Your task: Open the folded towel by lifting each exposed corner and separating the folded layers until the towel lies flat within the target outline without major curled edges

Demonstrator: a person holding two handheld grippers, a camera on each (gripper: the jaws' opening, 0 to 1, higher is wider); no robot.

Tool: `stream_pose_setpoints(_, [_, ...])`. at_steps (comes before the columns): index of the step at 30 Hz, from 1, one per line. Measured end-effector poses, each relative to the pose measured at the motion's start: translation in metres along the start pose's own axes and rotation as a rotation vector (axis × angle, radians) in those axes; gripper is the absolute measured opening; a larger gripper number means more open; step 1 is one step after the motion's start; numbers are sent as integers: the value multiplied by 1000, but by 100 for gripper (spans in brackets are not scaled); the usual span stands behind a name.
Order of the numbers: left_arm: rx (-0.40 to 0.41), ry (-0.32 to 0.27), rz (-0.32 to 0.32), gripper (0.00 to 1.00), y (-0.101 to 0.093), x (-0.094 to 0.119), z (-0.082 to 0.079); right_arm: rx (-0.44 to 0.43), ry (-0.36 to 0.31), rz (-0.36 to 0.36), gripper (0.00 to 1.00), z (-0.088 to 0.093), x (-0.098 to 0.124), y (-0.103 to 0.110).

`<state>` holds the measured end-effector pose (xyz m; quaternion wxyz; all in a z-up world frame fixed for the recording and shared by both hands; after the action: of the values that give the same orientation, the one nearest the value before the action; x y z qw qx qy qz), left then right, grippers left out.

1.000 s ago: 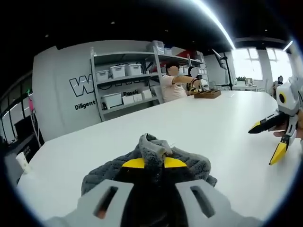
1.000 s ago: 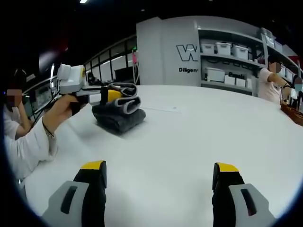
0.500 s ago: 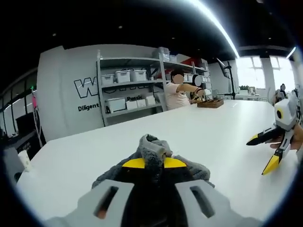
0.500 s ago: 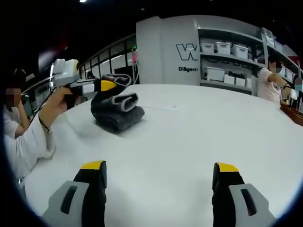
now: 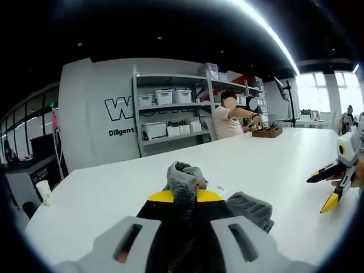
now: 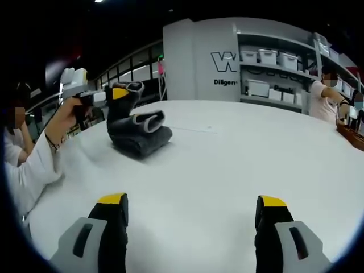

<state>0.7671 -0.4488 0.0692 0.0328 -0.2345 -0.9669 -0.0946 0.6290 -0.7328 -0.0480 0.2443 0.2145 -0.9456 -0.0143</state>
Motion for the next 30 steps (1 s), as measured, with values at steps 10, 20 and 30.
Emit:
stream_pose_setpoints(10, [27,-10,-79,7,42,25,-2,4,0,-2,92,0,0,1])
stream_pose_setpoints(20, [-29,16,-188,7,73,42,7,5,-4,-2,92,0,2,1])
stream_pose_setpoints(30, [-16,57,-242,8,97,58,33,2,-15,-1,92,-2,5,1])
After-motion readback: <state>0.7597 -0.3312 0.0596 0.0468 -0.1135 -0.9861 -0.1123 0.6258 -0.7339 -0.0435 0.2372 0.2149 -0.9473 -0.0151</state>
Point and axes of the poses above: the point that each gripper's makers call its tool centre point, and the gripper's own axes: x roughly backward along the fingers, y roughly to its left, z roughly out of its underside, the point moved 3 cm from there along x, roughly backward along the fingers, and after that the axes turned 4 degrees about -x, right-handed, at the moved point
